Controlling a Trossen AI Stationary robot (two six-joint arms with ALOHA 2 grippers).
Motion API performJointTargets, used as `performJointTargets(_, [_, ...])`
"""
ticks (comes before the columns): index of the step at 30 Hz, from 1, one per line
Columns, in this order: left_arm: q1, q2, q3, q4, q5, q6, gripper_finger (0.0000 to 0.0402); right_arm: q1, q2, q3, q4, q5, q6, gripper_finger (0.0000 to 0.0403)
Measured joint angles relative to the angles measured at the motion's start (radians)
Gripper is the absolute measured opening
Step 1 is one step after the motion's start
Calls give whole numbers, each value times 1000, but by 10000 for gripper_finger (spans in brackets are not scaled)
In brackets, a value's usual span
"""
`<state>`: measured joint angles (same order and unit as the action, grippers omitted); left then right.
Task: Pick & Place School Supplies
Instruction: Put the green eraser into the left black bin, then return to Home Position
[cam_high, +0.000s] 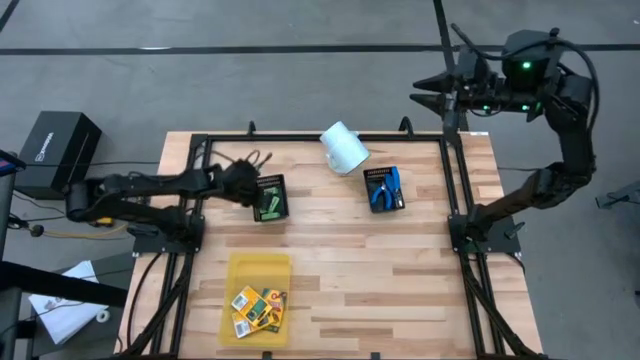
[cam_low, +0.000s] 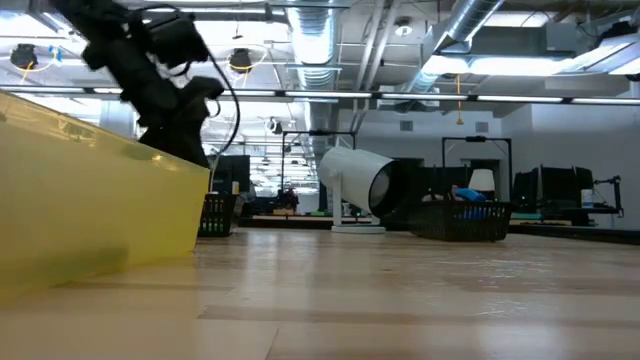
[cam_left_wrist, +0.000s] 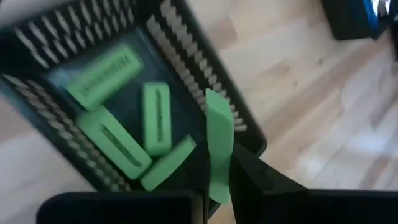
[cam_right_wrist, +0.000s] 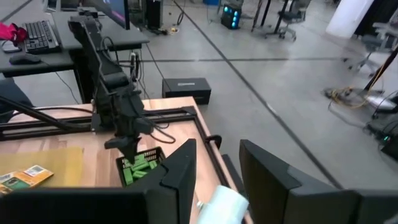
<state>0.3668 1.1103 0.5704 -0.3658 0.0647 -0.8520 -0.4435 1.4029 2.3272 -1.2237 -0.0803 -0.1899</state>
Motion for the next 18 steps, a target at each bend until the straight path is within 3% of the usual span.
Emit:
performJointTargets(6, [-29, 12, -128, 274, 48, -71, 30, 0, 50, 0, 4, 0, 26, 113])
performJointTargets(18, [-17, 11, -159, 287, 49, -19, 117, 0, 109, 0, 107, 0, 53, 113])
